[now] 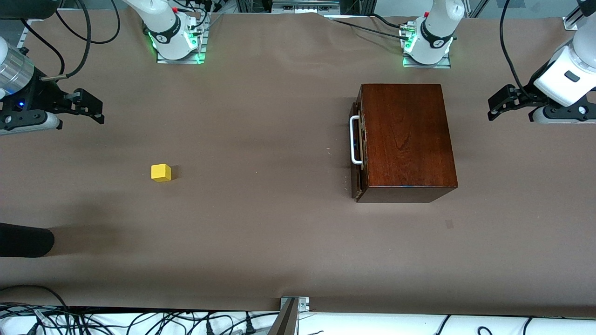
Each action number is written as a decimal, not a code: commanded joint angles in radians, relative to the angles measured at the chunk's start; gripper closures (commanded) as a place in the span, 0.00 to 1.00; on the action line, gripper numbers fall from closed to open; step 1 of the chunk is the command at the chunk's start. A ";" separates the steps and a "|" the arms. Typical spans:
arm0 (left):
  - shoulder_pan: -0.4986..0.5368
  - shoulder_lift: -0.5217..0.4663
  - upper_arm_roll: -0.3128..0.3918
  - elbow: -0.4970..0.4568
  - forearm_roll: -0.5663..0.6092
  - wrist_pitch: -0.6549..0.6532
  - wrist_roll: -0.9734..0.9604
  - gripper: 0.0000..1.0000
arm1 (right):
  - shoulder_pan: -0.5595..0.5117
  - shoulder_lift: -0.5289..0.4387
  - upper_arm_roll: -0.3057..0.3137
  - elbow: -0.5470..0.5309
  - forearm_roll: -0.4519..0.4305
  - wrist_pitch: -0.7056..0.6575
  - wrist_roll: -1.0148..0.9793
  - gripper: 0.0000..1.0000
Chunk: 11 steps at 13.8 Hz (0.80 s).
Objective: Open drawer, take yellow block, close drawer
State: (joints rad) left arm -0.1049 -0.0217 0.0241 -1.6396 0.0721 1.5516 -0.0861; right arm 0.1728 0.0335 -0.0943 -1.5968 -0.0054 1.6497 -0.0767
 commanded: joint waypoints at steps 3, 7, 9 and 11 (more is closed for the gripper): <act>0.036 0.008 -0.010 -0.017 0.008 0.033 0.017 0.00 | -0.001 0.008 -0.001 0.021 0.010 -0.005 -0.003 0.00; 0.068 0.008 -0.015 -0.020 0.008 0.042 0.046 0.00 | 0.001 0.020 0.001 0.041 0.009 -0.004 -0.046 0.00; 0.125 0.005 -0.058 -0.026 0.002 0.044 0.087 0.00 | 0.001 0.026 -0.001 0.049 0.012 -0.005 -0.049 0.00; 0.131 0.005 -0.059 -0.028 0.002 0.042 0.089 0.00 | -0.003 0.028 -0.001 0.049 0.016 -0.013 -0.048 0.00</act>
State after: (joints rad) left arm -0.0028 -0.0053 -0.0106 -1.6524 0.0721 1.5826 -0.0249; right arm 0.1729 0.0414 -0.0935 -1.5831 -0.0055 1.6552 -0.1051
